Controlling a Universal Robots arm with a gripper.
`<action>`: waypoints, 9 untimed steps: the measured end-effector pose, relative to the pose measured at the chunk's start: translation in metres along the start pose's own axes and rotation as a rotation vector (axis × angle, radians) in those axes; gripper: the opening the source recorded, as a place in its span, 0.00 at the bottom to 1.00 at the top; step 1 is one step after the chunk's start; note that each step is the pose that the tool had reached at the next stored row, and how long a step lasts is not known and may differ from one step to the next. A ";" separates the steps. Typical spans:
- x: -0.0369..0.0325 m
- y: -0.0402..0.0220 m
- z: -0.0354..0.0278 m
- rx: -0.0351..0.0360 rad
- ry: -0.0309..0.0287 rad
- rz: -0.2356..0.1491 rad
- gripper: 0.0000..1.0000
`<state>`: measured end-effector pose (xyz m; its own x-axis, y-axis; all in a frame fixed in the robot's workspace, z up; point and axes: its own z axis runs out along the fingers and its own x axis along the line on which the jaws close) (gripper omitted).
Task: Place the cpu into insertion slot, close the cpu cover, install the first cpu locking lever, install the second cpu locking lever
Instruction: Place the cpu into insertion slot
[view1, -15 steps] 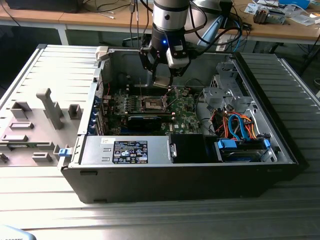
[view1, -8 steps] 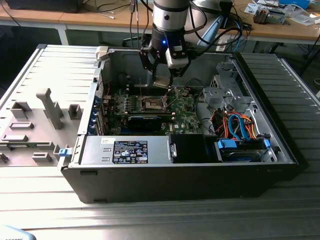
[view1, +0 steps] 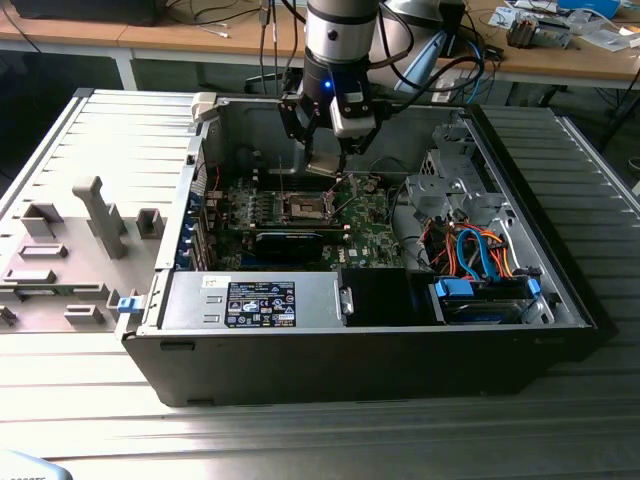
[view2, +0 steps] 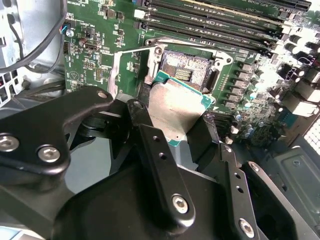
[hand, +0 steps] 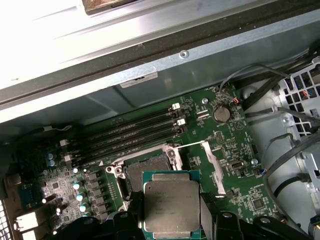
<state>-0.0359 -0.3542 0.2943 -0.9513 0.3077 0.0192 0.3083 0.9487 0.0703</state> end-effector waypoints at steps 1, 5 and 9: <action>0.0000 0.0000 0.0001 -0.0001 -0.0002 0.003 0.54; 0.0000 0.0000 0.0003 -0.0003 -0.0007 0.010 0.54; 0.0000 0.0000 0.0005 -0.0005 -0.0012 0.018 0.54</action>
<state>-0.0359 -0.3542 0.2938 -0.9455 0.3252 0.0193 0.3257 0.9428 0.0705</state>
